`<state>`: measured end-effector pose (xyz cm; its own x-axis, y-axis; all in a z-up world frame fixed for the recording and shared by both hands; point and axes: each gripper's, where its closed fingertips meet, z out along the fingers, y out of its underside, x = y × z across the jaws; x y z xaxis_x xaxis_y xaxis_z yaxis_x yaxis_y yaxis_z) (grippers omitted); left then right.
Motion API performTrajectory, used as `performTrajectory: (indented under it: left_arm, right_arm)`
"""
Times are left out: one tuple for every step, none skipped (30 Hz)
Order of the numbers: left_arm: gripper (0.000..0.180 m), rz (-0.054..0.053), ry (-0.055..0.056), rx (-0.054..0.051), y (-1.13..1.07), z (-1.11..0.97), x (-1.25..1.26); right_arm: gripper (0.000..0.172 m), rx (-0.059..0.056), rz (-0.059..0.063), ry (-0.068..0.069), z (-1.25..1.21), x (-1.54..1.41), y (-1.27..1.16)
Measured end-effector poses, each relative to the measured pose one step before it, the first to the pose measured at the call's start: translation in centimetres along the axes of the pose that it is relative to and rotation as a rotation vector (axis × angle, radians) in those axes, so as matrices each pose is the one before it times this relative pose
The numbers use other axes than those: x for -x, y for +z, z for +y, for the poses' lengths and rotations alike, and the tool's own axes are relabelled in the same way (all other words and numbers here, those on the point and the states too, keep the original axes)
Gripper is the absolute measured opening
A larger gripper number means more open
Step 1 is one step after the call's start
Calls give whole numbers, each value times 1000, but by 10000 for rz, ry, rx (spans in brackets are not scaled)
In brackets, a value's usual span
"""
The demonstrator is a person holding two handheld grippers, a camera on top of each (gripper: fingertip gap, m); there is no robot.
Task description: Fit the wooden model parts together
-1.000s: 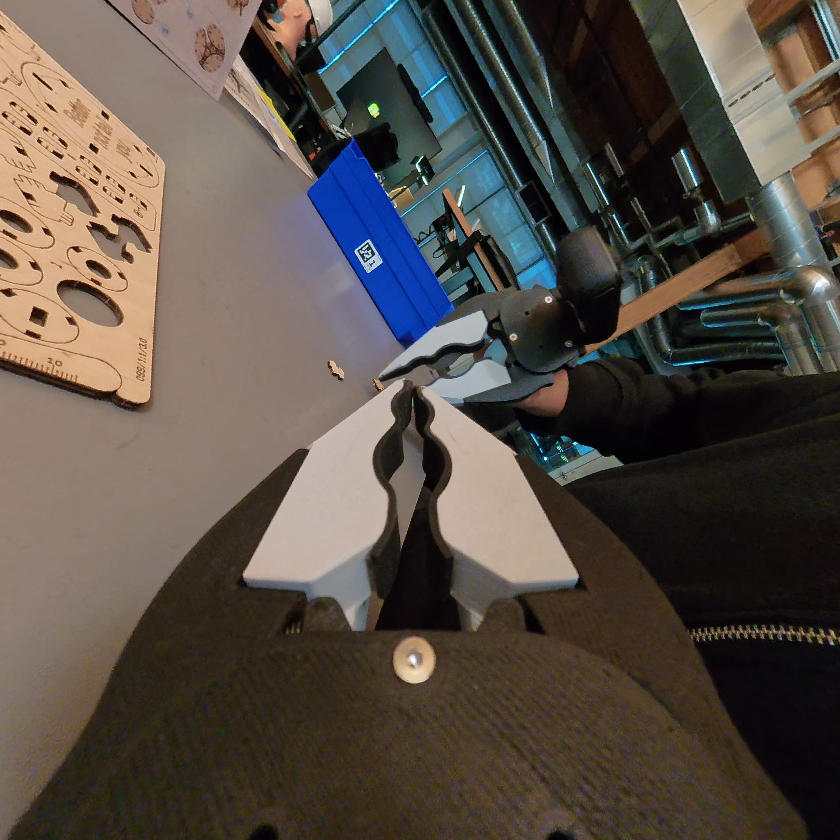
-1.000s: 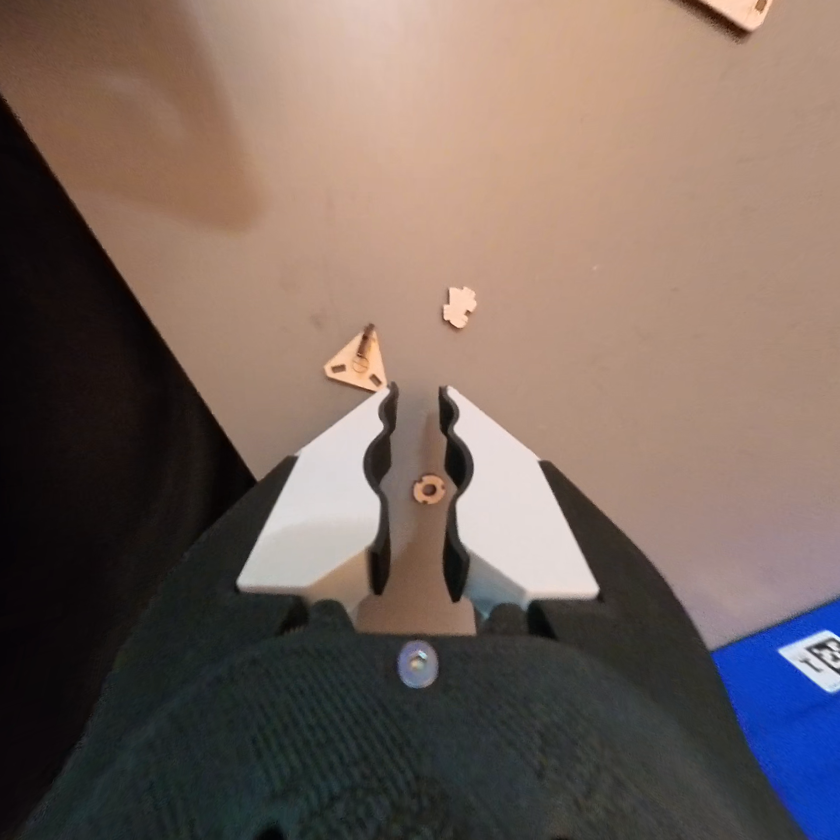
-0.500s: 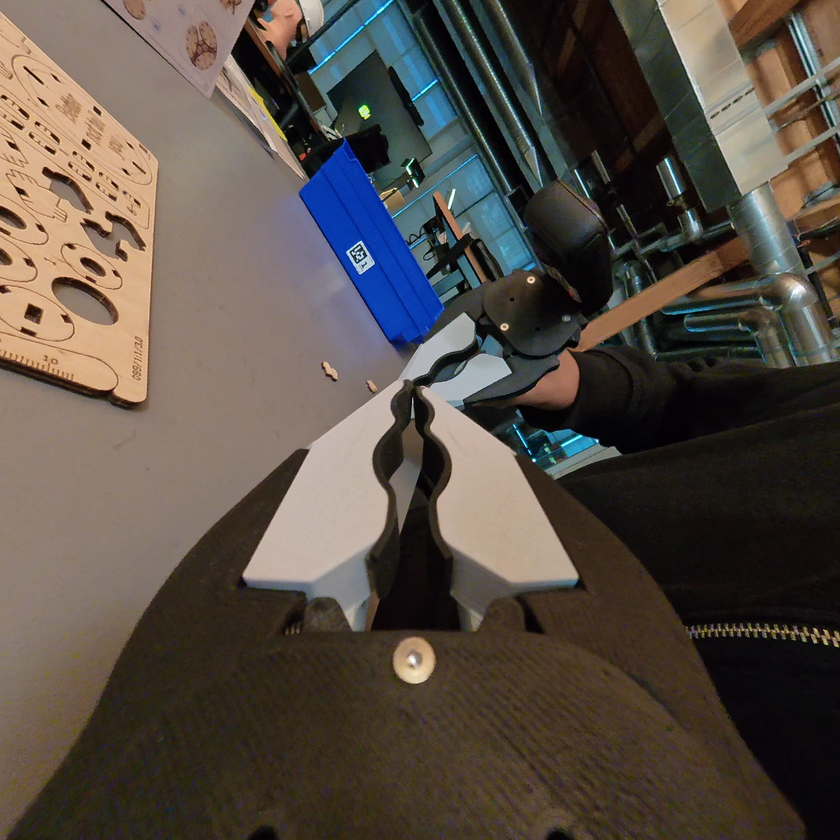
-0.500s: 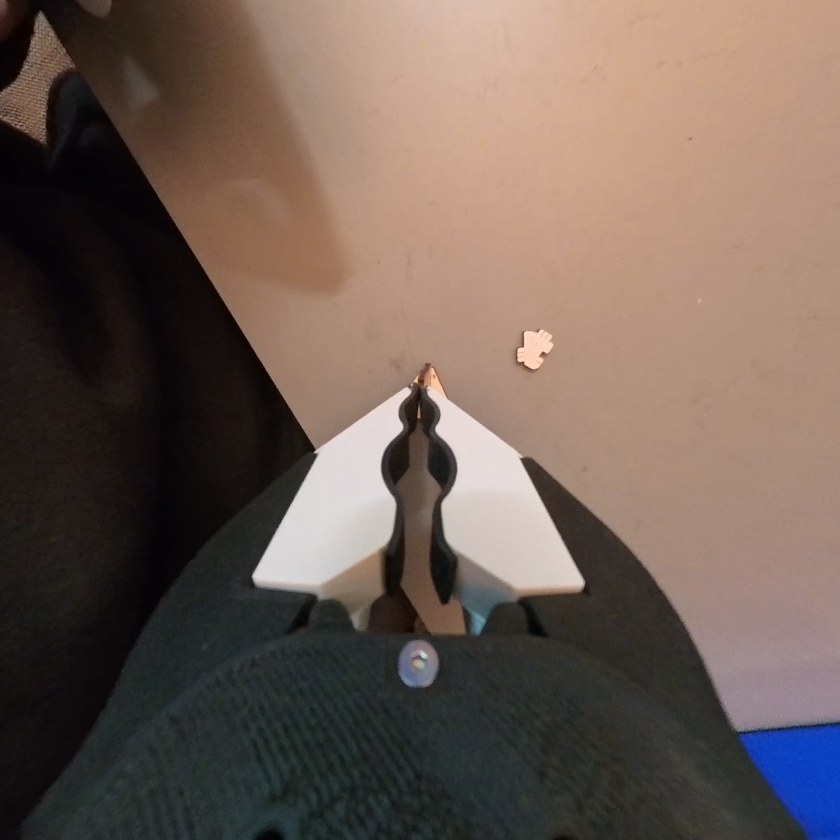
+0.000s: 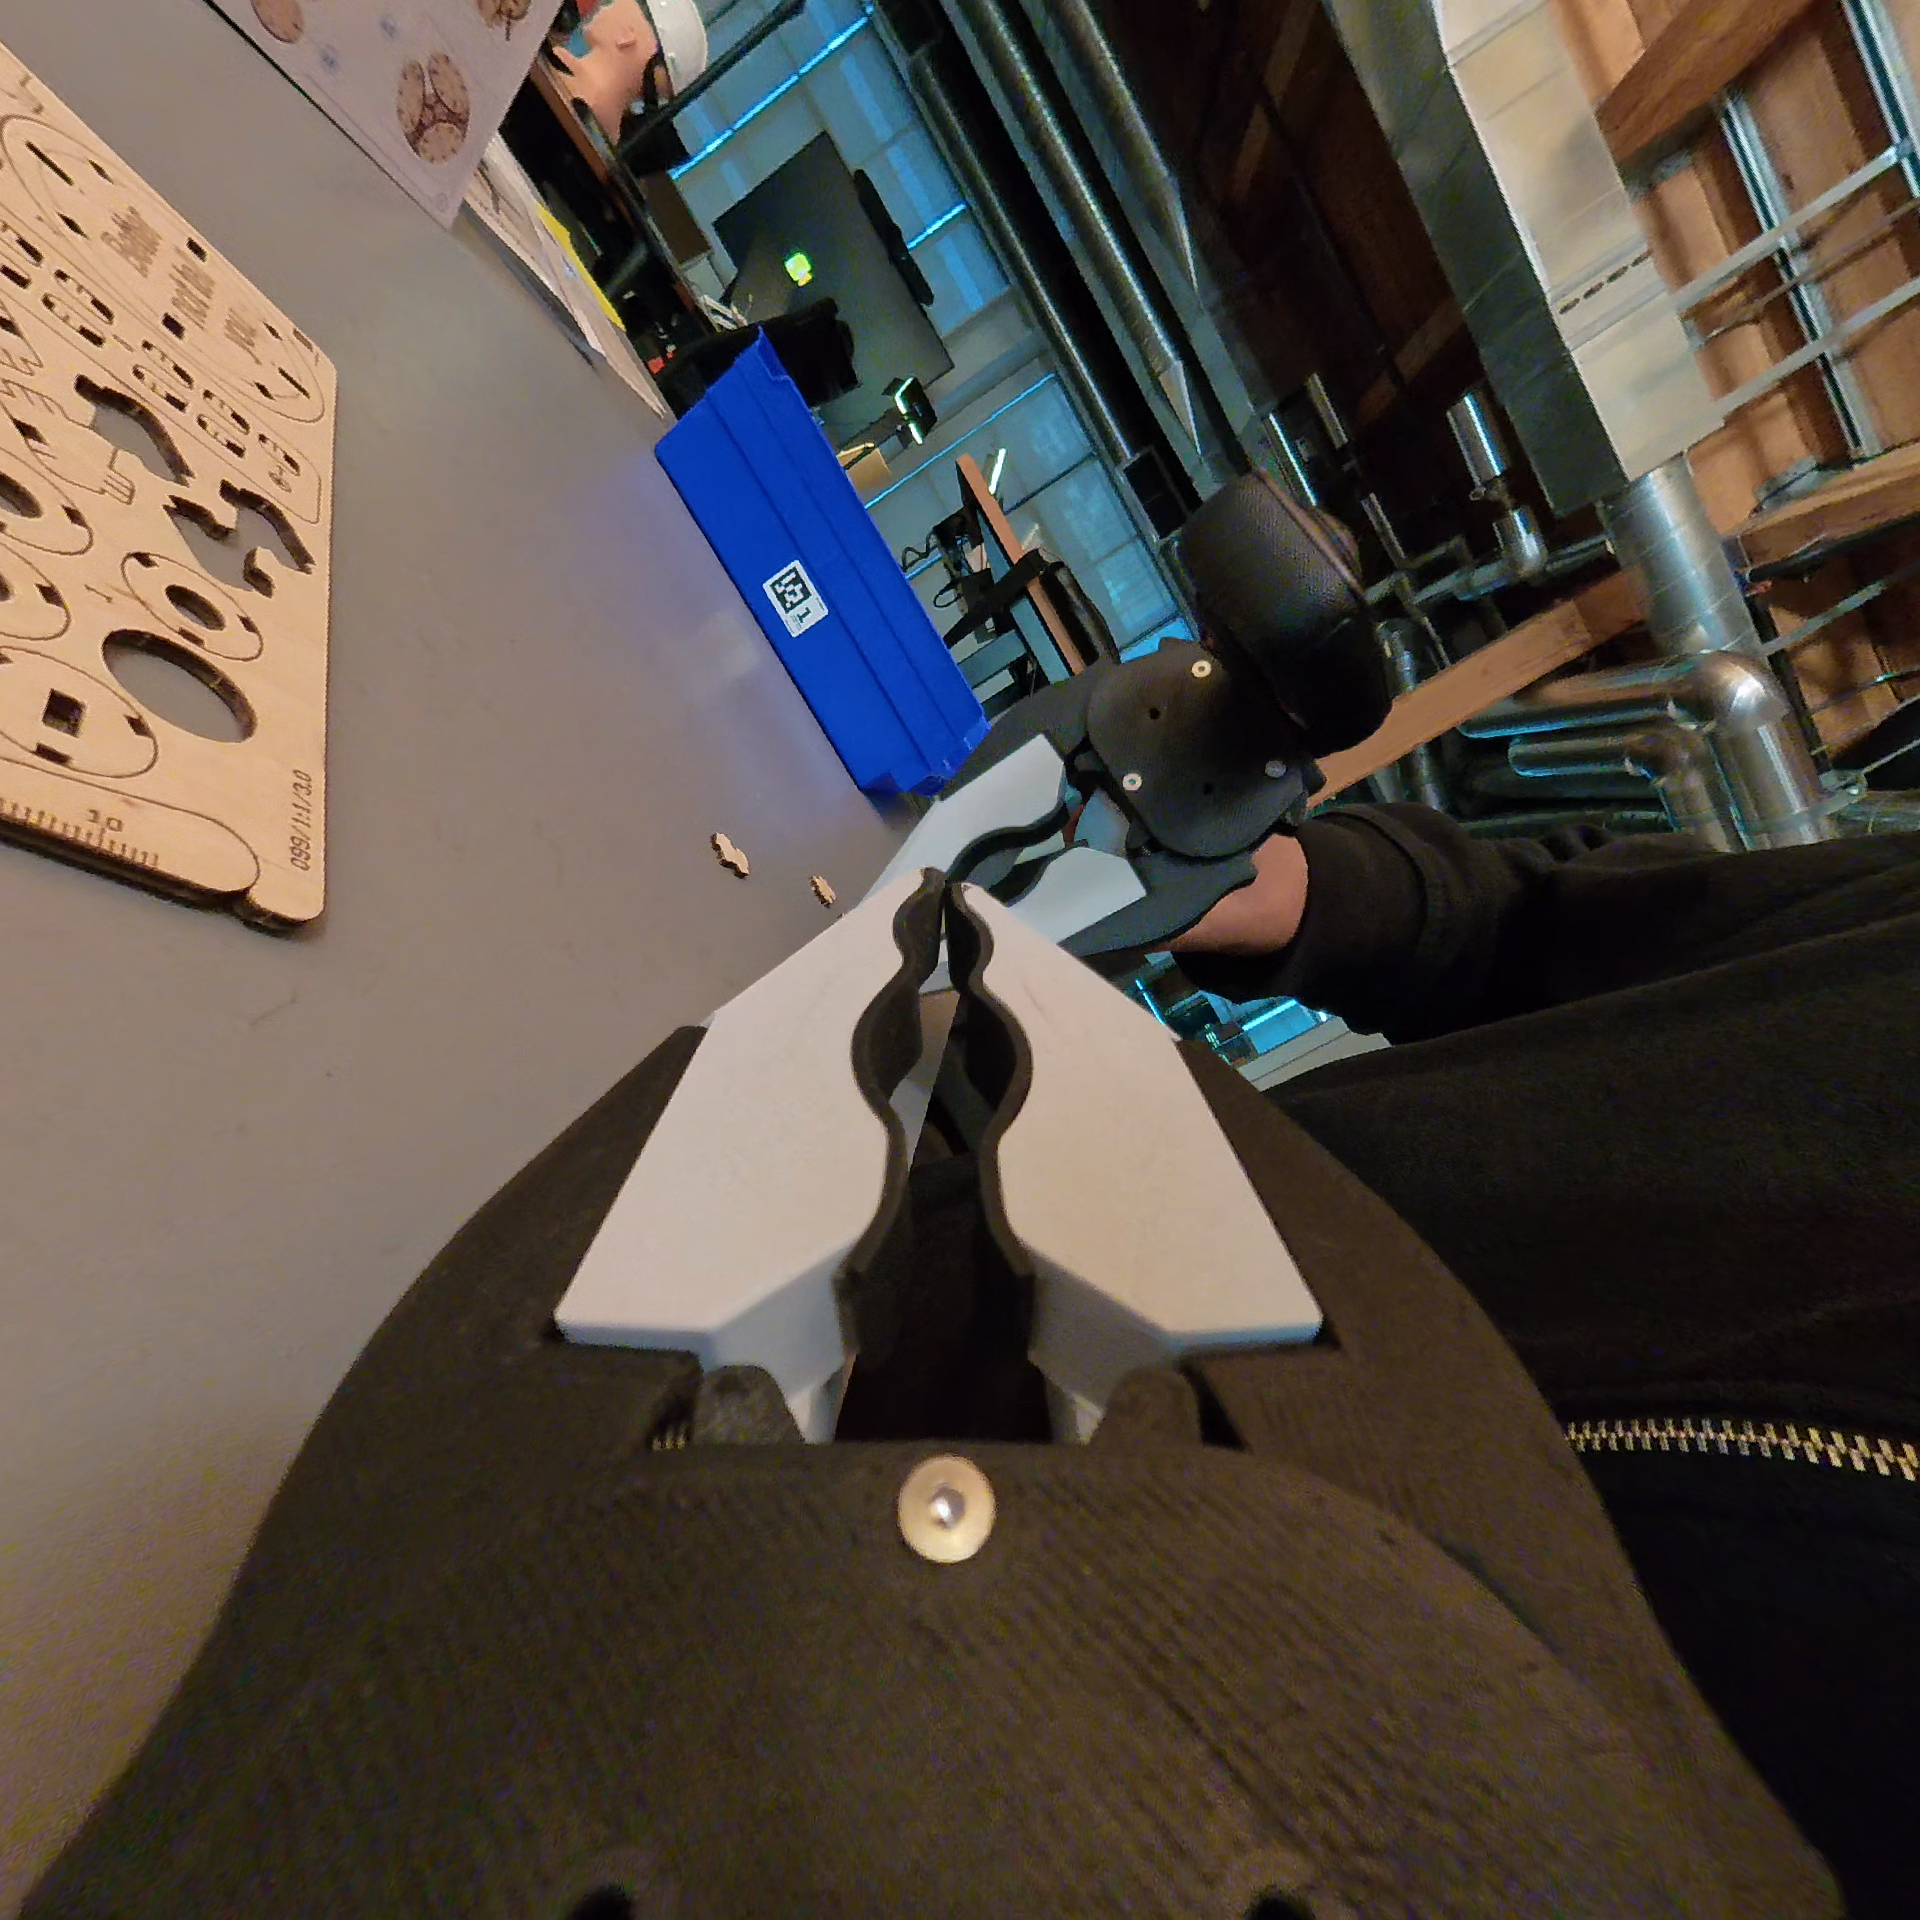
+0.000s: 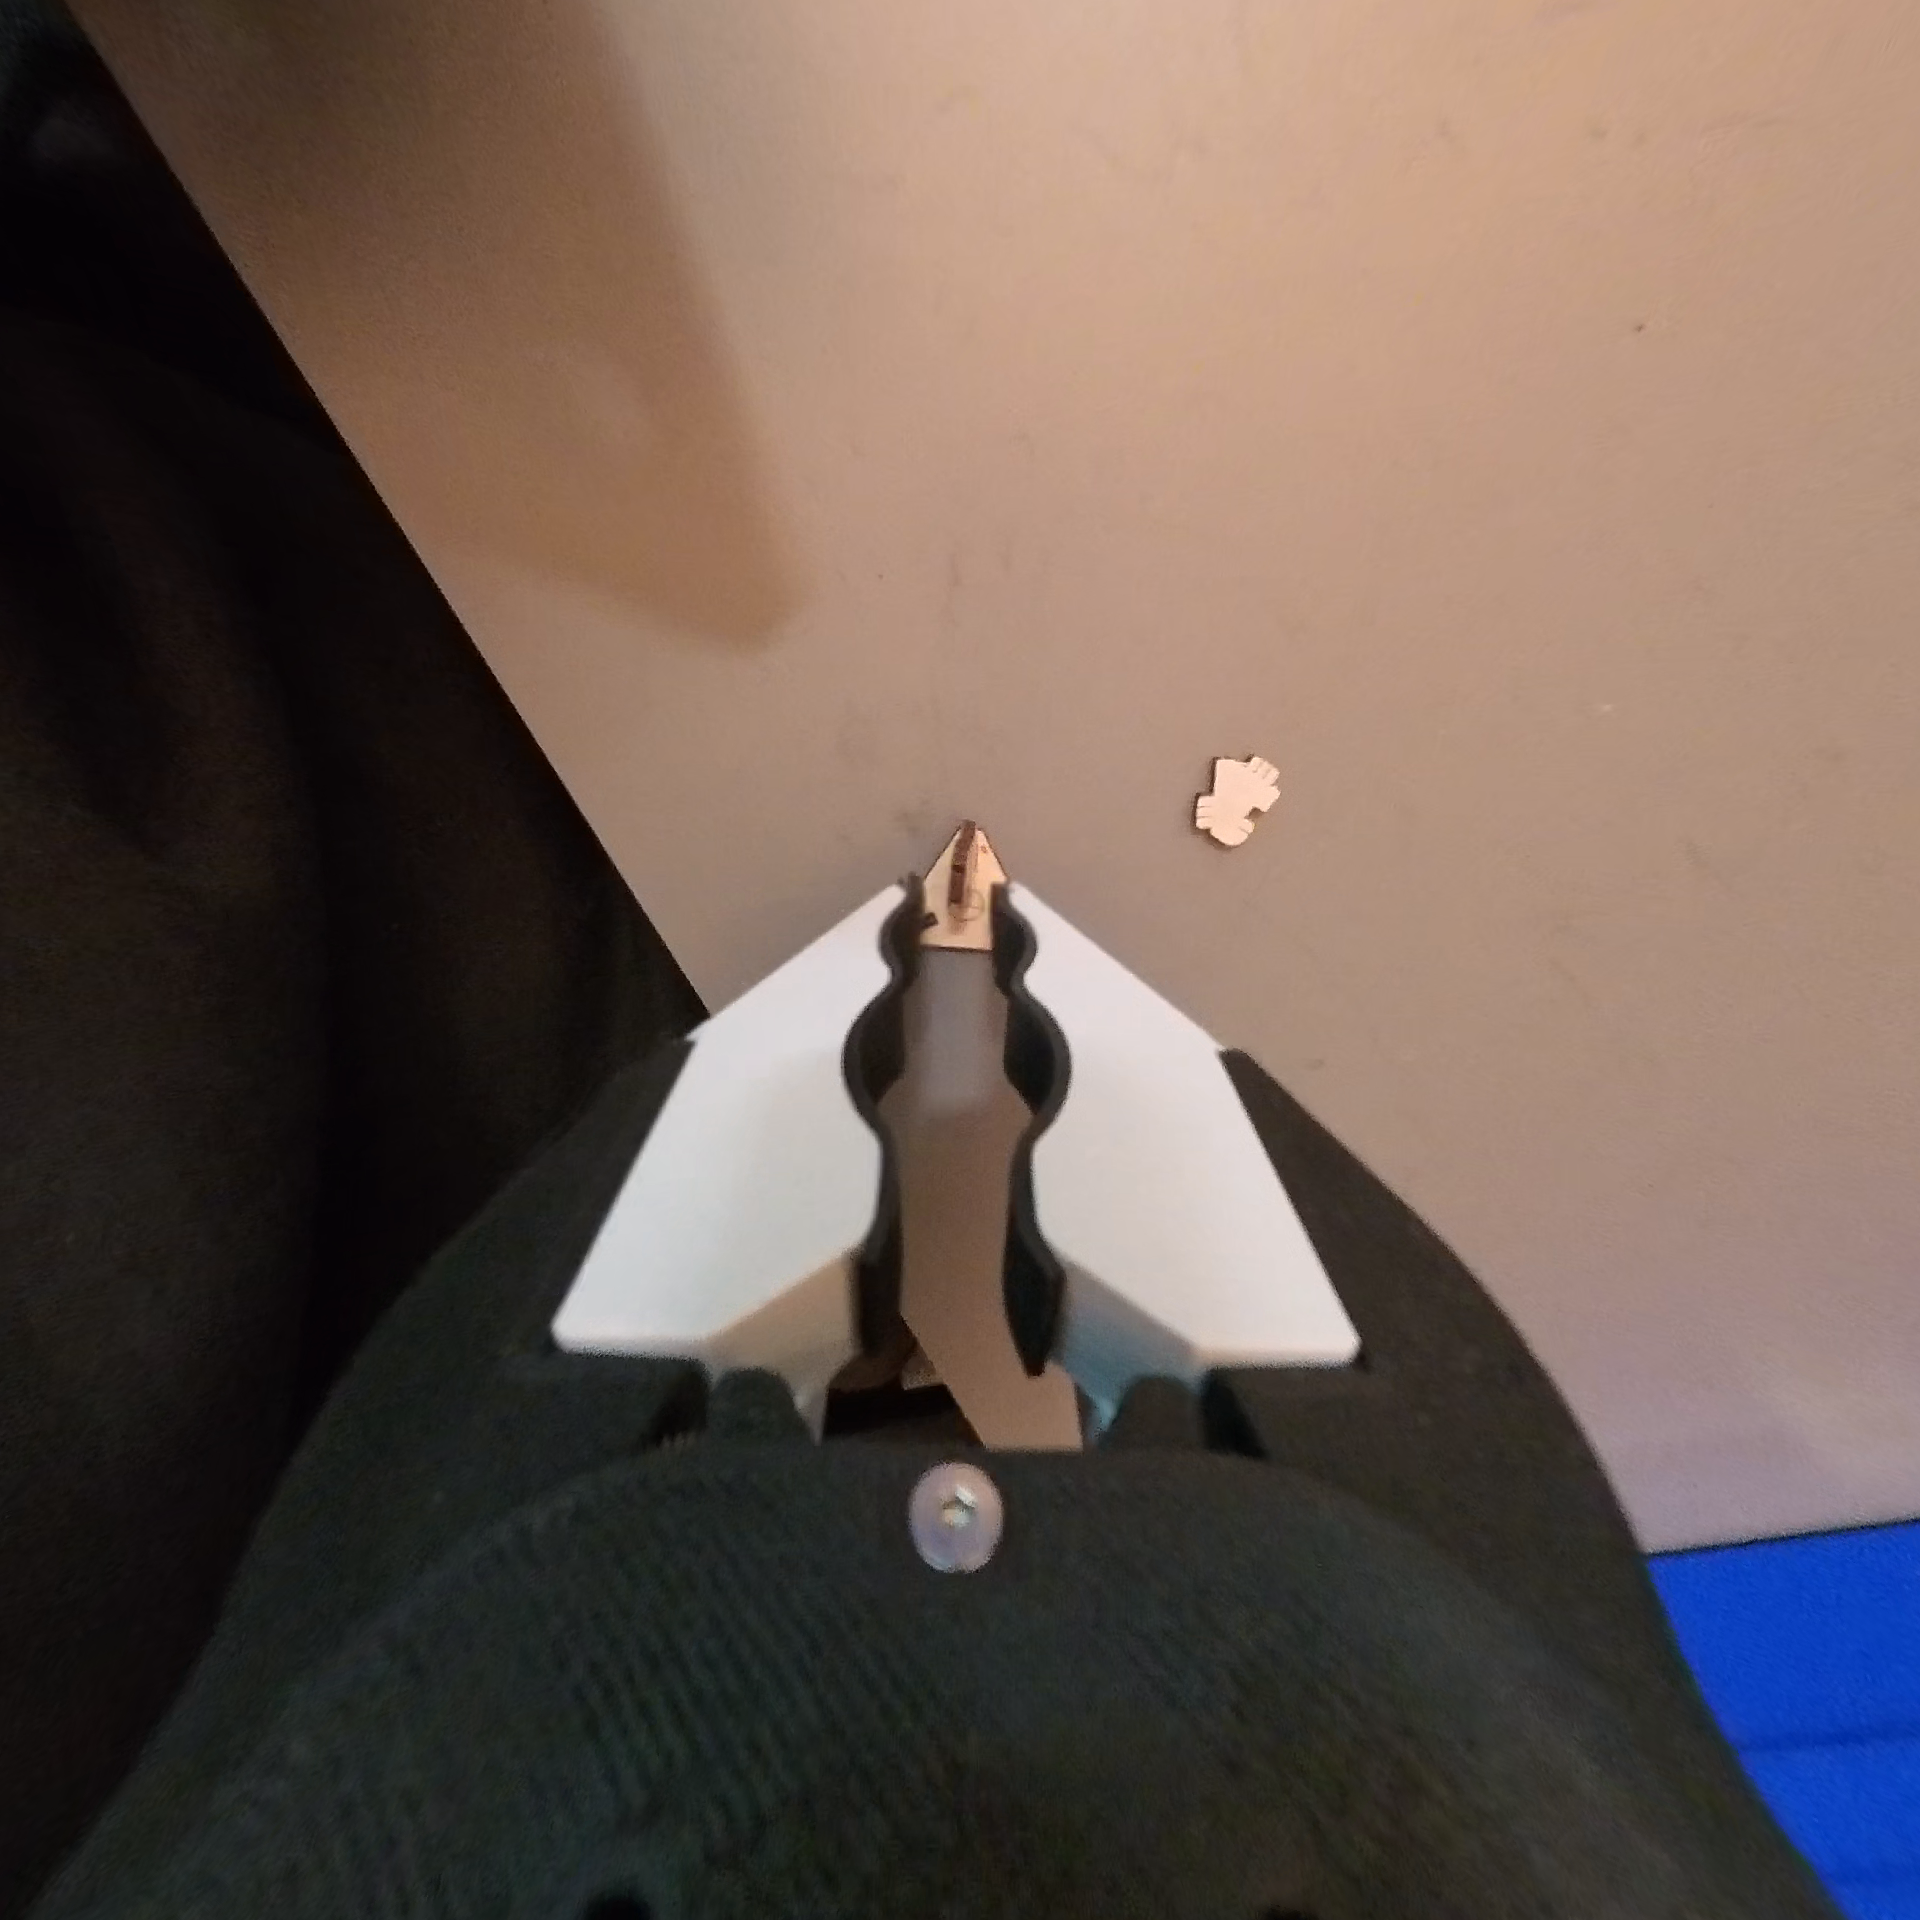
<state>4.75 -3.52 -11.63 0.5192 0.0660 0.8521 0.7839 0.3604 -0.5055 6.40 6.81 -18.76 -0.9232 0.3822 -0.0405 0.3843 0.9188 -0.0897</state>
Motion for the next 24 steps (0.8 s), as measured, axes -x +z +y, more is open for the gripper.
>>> performTrajectory:
  left_arm:
    - [0,7,-6,6,7,9,-1]
    - [0,5,-5,7,8,5,-6]
    - [0,6,-6,-2,-6,-9,2]
    - [0,6,-6,-6,-6,-7,-4]
    - [0,2,-5,-3,1,1,3]
    - [0,-1,-2,3,1,-4,5]
    - [0,-3,2,2,8,6,5]
    - [0,1,-1,0,-1,5,7]
    - [0,5,-5,-2,-8,-7,-11]
    - [0,7,-5,-3,1,1,-4]
    - [0,9,-7,-1,-7,-8,-3]
    - [0,11,-7,-2,-9,-2,-12]
    - [0,11,-7,-7,-4,-12,2]
    - [0,14,-9,-5,-7,-6,-17]
    - [0,11,-10,-2,-6,-10,-8]
    - [0,12,-9,-3,4,-7,-10]
    - [0,14,-8,-3,-9,-3,-16]
    - [0,14,-10,-6,-14,-13,-4]
    - [0,20,-11,-9,-15,-10,-17]
    - [0,19,-12,-10,-2,-16,-12]
    - [0,18,-12,-6,-17,-6,-15]
    - [0,15,-10,-5,-4,-13,-14]
    - [0,11,-10,-6,-8,-3,-5]
    - [0,8,-8,-6,-3,-15,-3]
  right_arm:
    - [1,37,-6,-5,105,57,72]
    - [1,-8,35,32,34,-13,62]
    - [1,-18,25,16,-5,0,2]
    - [1,17,13,1,1,3,1]
    - [1,29,8,-7,6,-2,3]
    - [1,28,8,-30,2,4,5]
    - [1,18,0,-32,4,-2,20]
    - [1,1,-19,-9,4,-2,8]
    - [1,-16,-37,10,0,6,17]
    - [1,-12,-57,41,6,2,22]
    - [1,5,-57,61,3,5,11]
    - [1,11,-28,25,8,5,20]
    - [1,14,8,-19,7,-9,12]
    - [1,17,35,-54,6,-5,14]
    - [1,21,46,-76,5,0,12]
    - [1,24,36,-63,10,0,19]
    - [1,14,13,-25,9,-10,12]
    - [1,8,-8,2,8,3,5]
    - [1,23,-23,8,7,-6,14]
    - [1,36,-29,15,2,5,6]
    - [1,25,-20,8,4,3,13]
    - [1,6,-11,1,15,2,15]
    - [1,0,-16,0,13,-4,18]
    - [1,8,-27,0,6,-4,3]
